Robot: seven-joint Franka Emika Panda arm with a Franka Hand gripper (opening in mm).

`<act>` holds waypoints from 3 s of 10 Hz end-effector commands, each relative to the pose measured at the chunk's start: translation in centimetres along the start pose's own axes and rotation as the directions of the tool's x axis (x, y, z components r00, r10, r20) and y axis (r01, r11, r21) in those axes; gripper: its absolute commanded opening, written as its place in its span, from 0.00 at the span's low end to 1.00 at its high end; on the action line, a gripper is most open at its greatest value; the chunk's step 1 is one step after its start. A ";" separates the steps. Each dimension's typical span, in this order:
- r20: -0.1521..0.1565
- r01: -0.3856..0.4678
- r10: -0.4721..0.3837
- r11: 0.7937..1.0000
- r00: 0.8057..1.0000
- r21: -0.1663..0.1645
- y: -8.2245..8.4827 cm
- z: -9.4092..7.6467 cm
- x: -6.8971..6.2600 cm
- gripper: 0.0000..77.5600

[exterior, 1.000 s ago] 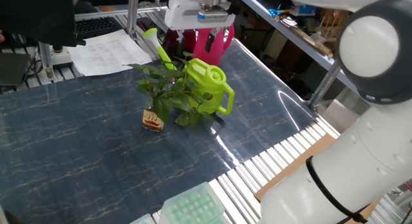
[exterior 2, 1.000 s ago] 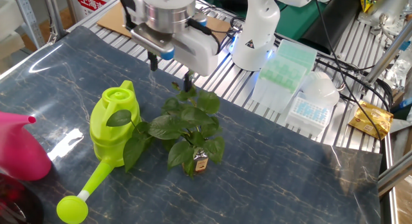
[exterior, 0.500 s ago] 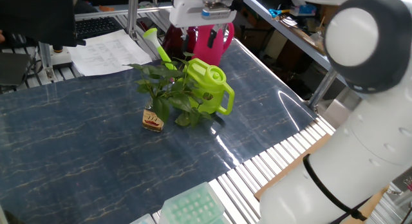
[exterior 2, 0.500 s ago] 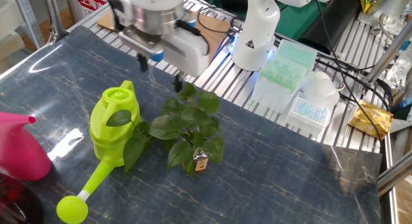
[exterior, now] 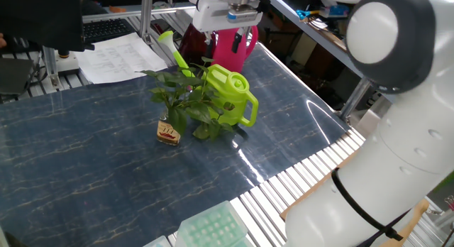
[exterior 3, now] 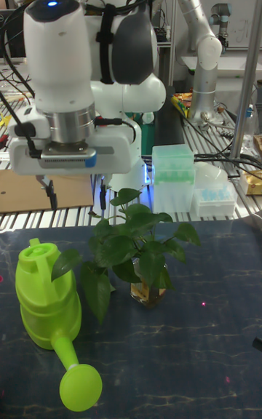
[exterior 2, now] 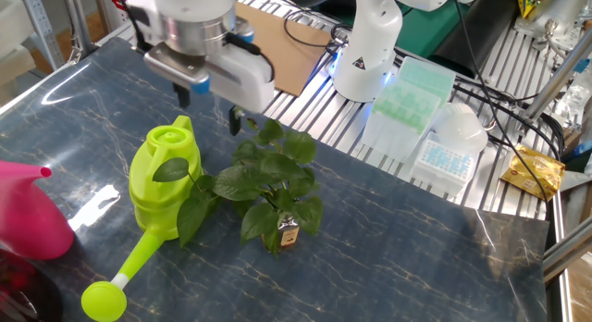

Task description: Water the plant

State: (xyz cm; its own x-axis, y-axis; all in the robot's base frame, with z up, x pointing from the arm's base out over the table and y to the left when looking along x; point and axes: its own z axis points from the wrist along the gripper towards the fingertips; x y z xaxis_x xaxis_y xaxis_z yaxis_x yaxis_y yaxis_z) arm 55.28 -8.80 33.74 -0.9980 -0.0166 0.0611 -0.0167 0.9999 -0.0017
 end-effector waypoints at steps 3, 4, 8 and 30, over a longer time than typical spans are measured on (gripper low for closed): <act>-0.006 -0.009 0.009 1.000 1.000 -0.004 0.0 0.3 -0.8 1.00; -0.005 -0.009 0.009 1.000 1.000 -0.004 0.0 0.3 -1.0 1.00; -0.006 -0.015 0.015 1.000 1.000 -0.003 0.2 0.7 -1.5 1.00; -0.077 0.014 -0.014 1.000 0.997 0.002 -4.5 2.4 -4.6 1.00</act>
State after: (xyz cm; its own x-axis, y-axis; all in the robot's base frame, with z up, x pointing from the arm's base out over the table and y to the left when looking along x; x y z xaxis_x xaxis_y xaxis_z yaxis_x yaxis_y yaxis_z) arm 59.26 -12.58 31.32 -0.9895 -0.0089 0.1442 -0.0092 1.0000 -0.0015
